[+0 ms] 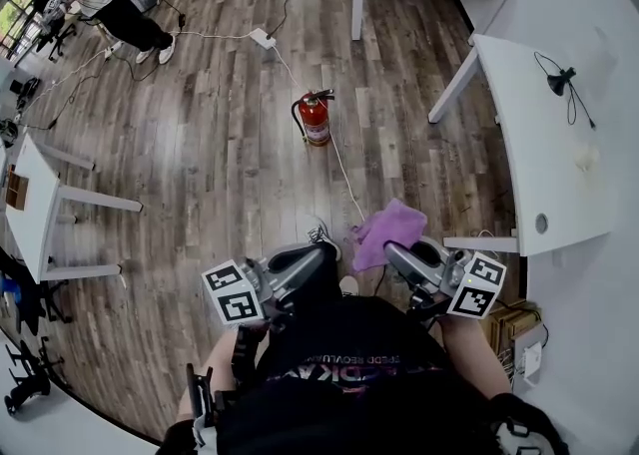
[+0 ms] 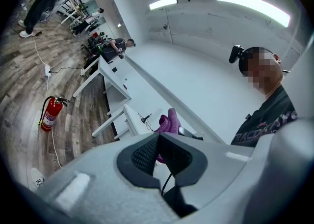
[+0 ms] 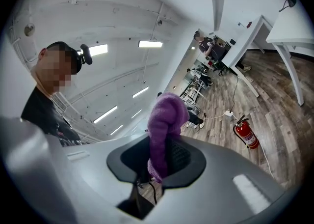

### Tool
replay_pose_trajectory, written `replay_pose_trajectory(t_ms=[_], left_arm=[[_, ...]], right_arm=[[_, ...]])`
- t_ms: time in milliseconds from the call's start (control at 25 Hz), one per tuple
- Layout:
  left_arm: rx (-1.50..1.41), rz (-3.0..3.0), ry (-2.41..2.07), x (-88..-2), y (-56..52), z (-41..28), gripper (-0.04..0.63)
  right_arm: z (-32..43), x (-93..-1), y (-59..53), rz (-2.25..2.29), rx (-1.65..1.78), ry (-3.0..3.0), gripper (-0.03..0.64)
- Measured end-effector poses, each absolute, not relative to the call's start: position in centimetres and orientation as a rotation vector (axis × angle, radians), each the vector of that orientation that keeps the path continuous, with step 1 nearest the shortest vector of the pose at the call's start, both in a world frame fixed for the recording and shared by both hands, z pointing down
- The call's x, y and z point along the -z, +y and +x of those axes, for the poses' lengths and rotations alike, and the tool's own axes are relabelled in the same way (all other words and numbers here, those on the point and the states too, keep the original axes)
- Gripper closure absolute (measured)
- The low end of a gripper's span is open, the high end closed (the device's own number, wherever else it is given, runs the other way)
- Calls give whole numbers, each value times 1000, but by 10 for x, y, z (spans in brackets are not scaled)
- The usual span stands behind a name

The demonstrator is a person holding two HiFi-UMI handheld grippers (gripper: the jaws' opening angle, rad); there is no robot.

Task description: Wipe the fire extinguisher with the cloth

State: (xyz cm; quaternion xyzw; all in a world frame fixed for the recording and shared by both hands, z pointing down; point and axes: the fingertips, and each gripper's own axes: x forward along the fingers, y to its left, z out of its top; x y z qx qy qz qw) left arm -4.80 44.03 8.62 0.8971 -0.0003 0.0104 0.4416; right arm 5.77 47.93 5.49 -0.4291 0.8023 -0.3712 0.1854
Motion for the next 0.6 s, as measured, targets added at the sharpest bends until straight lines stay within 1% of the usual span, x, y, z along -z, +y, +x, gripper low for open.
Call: replay_pose_trajectory(t_ms=[360,600], left_arm=[[21,2200,28,-98,311,-17,598],[51,2198,8,-94,233,-20,598]], right_arm=[[85,-59,354,-1274,1030,2256,548],[85,-50,271,-1269,1018,2290,548]])
